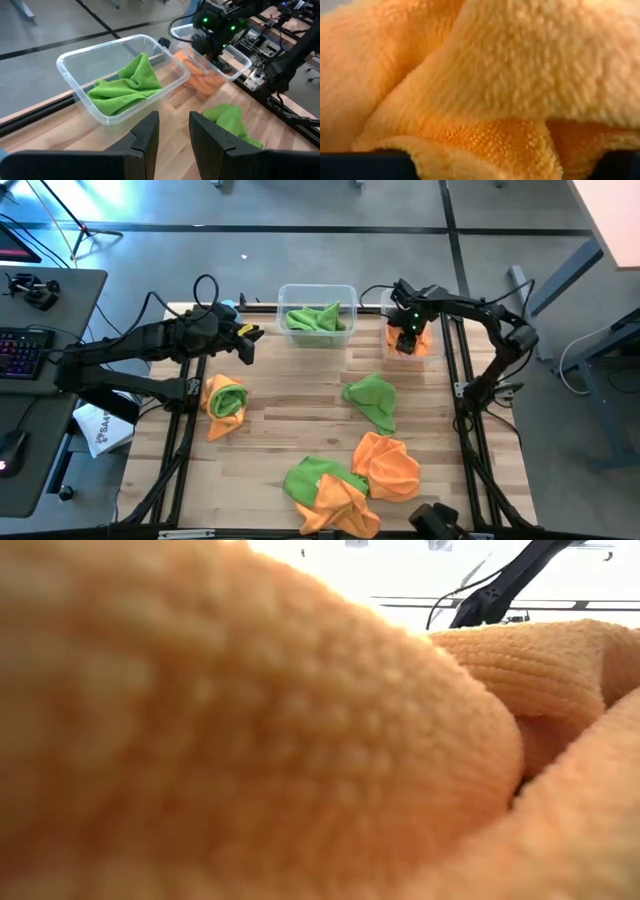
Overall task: Sort microfiber towel by color & place in baskets
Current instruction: Put the yellow towel into the right transparent bin, then put the green towel into the left transparent bin
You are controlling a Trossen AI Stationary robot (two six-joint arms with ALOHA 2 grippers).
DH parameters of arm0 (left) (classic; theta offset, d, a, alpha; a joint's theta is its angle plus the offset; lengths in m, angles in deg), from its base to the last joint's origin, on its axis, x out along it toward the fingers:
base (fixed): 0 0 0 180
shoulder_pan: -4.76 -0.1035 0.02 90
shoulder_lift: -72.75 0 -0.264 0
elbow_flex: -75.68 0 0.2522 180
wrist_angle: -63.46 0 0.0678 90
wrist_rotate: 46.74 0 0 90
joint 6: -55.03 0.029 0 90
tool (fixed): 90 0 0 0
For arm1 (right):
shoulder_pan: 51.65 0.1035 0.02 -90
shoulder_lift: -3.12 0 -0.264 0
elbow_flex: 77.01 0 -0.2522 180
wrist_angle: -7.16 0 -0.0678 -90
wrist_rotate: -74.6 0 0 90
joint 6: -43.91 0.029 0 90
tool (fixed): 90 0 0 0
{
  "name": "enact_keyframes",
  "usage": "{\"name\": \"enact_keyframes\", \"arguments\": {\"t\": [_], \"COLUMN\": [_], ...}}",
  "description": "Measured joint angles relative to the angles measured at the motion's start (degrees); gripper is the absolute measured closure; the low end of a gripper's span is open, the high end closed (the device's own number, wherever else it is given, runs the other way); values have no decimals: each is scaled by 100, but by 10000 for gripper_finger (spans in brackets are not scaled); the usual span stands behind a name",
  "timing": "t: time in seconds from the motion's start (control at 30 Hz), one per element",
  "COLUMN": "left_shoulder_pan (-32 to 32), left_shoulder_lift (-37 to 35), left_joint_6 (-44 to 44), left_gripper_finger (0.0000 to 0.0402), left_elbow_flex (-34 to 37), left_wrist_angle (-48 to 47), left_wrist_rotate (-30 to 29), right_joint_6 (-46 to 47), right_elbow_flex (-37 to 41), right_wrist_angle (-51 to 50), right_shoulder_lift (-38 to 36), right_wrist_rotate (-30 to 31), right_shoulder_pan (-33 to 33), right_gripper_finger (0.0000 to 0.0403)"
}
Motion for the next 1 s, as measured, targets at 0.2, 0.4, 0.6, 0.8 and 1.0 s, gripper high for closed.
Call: {"name": "enact_keyframes", "arguments": {"t": [0.2,0.4,0.6,0.8,1.0], "left_shoulder_pan": [0,0,0,0,-1], "left_shoulder_lift": [0,1,0,2,0], "left_joint_6": [-37,-37,-35,-9,64], "left_gripper_finger": [308,308,308,308,308], "left_elbow_flex": [0,0,0,0,0], "left_wrist_angle": [2,2,0,0,1], "left_wrist_rotate": [-2,-2,25,72,90], "right_joint_6": [244,358,696,1270,1768], "right_elbow_flex": [2,-12,-21,-24,-23], "right_wrist_angle": [-263,-517,-531,-530,-517], "right_shoulder_lift": [-734,-1670,-2592,-3135,-3206], "right_wrist_rotate": [391,407,405,49,-388], "right_shoulder_pan": [-59,-128,-128,-128,-117], "right_gripper_finger": [236,236,236,236,236]}}
